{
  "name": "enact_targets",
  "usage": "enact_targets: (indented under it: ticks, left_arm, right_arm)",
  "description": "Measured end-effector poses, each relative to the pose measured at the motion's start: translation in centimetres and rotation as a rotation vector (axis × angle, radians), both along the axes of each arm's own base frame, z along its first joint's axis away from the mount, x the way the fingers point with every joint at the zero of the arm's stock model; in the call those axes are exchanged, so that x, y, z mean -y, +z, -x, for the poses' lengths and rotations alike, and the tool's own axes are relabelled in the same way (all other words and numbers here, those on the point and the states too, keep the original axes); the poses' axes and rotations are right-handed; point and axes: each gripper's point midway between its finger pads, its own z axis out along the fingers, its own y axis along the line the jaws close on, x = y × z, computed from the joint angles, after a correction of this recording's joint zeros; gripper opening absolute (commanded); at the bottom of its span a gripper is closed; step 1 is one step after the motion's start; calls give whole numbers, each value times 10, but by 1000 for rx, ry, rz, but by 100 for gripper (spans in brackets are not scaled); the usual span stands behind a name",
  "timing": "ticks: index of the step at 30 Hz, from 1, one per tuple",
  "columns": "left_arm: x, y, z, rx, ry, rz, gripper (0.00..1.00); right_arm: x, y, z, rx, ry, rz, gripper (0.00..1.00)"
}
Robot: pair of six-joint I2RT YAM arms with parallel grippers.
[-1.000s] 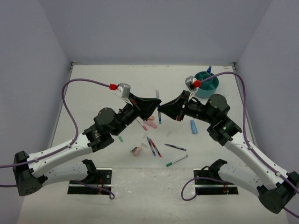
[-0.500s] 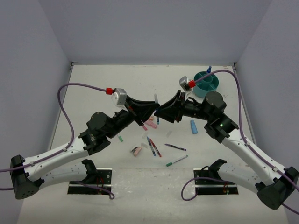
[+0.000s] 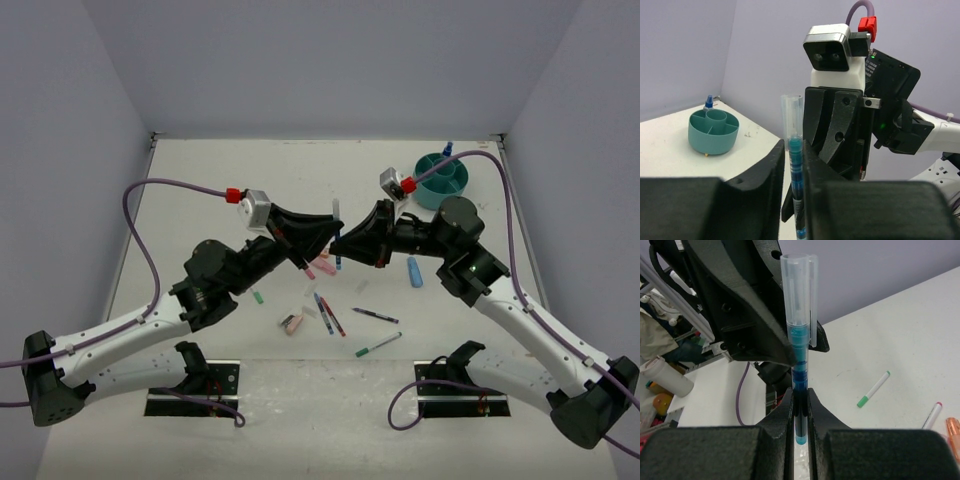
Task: Sort the stationery into containers
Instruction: Close the pen cap on the pen.
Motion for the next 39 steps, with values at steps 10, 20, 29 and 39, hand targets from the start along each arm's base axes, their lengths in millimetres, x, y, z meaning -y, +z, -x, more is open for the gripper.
enact_targets:
  ticks: [10,20,29,39]
  left_arm:
    - [-3,-9,-8,-5,52,-72,91]
    - [-14,50,-16,9,124,-48,51]
    - [-6,73,-42,-131,213,-73,45]
    - [12,19,-66,-249,285,-250,36]
  right_arm:
    - [5,3,-7,41,-60,3,0]
    - [6,-10,-6,42,-57,46,0]
    - [15,-28,-34,-32,-245,111,0]
    - [17,-25,-40,-59,-305,139,0]
